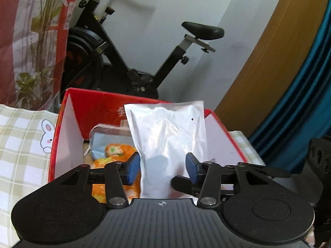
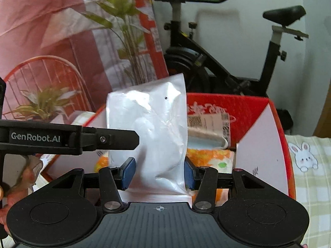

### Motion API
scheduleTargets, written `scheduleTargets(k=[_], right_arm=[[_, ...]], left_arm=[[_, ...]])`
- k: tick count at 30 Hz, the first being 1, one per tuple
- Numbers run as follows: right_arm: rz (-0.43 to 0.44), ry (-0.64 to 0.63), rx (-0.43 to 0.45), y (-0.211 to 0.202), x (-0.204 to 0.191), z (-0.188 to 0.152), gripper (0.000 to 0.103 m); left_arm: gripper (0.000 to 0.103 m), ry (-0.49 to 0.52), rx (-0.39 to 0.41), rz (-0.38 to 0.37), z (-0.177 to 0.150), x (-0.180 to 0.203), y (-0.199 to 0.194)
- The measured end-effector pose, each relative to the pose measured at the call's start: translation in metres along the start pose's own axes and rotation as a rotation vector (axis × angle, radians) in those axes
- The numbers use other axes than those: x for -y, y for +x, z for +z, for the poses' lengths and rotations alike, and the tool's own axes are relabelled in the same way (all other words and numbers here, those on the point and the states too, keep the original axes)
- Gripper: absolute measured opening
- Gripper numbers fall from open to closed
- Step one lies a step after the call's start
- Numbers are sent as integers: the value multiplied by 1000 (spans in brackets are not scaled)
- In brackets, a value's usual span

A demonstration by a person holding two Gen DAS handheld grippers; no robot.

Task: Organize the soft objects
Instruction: 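Lower the white sachet into the box and open both grippers, then move both open grippers from the box to the cream knit towel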

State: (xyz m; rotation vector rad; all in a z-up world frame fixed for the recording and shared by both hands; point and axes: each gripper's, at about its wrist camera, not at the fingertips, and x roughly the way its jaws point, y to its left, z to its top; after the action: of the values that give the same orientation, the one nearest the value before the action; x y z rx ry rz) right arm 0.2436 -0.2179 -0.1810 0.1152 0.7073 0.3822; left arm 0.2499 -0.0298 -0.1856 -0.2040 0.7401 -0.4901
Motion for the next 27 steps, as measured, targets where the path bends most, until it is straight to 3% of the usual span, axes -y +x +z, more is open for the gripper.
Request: scheduleTargets(k=[4,14,17,19,22,27], right_arm=[[-33,9,-11,2,4,-4,49],[-92,-22,22,-29,7,-15,66],[-126,-56,36,-42,3,-19,78],[-140,-68,46,-51,1,-22,88],[-155,-72,61,-65,-1,-29,102],[-161,-53,71,-84,-2,-40,103]], left_arm=[[61,32,-13,83,-1,-3,-1],[67,77,-7,136,-9,2,-29],[74,98,-2,158,-15,8,-37],[94,104,8,168,-19,11,-44],[100,116,32,184,-26,15,-58],[103,119,39,205,-39,19,-77]])
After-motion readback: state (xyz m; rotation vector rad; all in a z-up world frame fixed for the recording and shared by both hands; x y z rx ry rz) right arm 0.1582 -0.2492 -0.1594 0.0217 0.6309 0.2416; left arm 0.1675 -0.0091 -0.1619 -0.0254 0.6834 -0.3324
